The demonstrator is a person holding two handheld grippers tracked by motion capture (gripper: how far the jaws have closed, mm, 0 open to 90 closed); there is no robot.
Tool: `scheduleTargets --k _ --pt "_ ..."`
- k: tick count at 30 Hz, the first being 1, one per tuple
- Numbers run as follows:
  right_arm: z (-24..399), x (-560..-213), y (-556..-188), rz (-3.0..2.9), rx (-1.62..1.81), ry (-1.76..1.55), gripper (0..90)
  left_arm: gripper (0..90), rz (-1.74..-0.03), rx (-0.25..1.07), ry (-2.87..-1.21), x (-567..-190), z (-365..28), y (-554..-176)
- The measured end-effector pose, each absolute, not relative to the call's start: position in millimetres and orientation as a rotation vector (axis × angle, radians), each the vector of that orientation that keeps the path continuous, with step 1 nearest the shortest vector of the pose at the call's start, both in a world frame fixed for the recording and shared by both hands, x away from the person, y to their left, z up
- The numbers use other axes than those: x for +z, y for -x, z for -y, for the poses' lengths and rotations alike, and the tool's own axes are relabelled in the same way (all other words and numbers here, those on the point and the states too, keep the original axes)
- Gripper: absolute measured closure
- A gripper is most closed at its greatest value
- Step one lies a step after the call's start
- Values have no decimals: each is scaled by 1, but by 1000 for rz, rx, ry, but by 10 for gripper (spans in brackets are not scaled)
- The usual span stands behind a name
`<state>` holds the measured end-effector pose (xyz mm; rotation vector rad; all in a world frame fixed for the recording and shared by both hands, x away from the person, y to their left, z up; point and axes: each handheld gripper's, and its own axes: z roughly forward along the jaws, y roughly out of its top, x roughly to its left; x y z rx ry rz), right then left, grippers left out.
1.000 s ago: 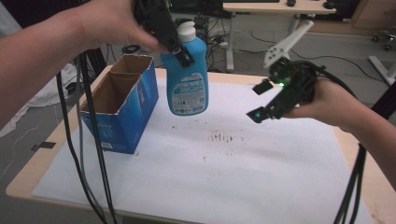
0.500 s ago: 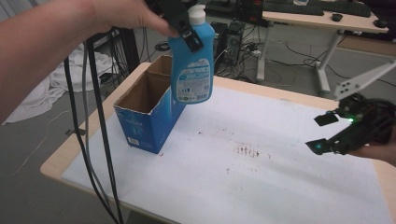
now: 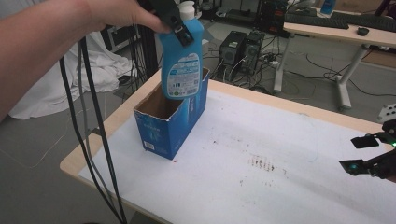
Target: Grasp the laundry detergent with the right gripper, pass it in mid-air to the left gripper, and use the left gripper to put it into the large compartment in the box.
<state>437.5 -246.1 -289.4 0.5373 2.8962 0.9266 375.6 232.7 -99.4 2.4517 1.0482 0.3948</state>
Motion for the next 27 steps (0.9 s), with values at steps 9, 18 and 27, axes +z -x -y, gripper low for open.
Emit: scheduleTargets --k 9,18,27 --pt "253 -292 -441 -2885 938 -572 122 378 -1137 421 -2432 -108 -253 -375" --pt "257 -294 -442 -2879 937 -590 123 378 -1201 416 -2432 -128 -263 -377" --pt "258 -294 -441 -2875 943 -589 123 378 -1245 380 -2456 -161 -266 -380"
